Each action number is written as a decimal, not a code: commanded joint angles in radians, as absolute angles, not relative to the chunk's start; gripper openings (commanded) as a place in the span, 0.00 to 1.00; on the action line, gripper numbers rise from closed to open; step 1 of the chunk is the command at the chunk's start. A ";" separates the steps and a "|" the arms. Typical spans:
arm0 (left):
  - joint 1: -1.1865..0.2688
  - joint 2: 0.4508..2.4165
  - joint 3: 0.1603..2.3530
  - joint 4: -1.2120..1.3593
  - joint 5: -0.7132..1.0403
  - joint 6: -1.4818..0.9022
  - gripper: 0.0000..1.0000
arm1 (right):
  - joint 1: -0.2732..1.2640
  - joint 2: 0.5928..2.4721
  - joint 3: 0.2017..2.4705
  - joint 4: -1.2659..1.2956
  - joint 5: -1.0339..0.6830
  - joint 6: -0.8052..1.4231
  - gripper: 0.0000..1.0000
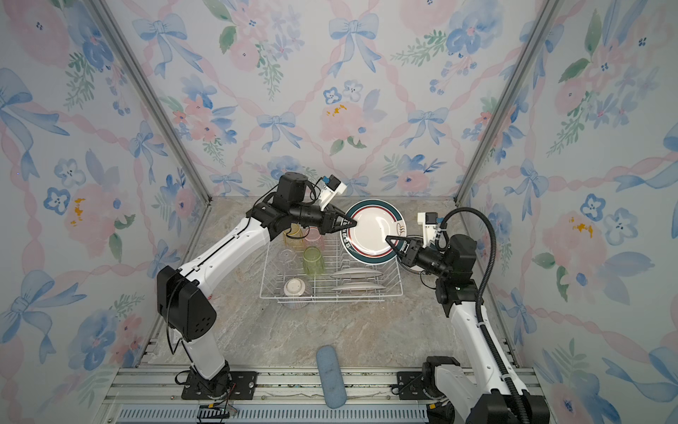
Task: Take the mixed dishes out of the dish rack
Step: 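Open the left gripper and draw it back while the right gripper holds the plate, then lower the red-rimmed plate onto the plate stack with the right gripper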
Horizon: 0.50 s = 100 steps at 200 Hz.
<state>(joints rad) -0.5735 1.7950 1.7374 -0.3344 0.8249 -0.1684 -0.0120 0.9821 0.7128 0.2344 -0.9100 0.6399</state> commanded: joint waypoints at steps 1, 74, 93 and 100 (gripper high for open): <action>-0.572 1.725 1.700 -0.314 0.769 -0.129 0.21 | -0.028 0.978 0.733 0.195 -0.865 0.631 0.00; -0.668 1.484 1.391 -0.314 0.214 -0.060 0.21 | -0.307 1.045 0.753 0.042 -0.803 0.654 0.00; -0.739 1.444 1.320 -0.309 0.065 -0.045 0.20 | -0.366 1.079 0.756 -0.013 -0.724 0.632 0.00; -0.759 1.431 1.298 -0.308 0.026 -0.047 0.20 | -0.384 1.095 0.754 -0.025 -0.697 0.631 0.00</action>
<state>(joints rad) -0.6971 1.4639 1.3708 -0.3092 0.2653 -0.0849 -0.3344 1.0645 0.7204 0.0460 -0.7860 0.6498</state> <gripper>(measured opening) 0.200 0.087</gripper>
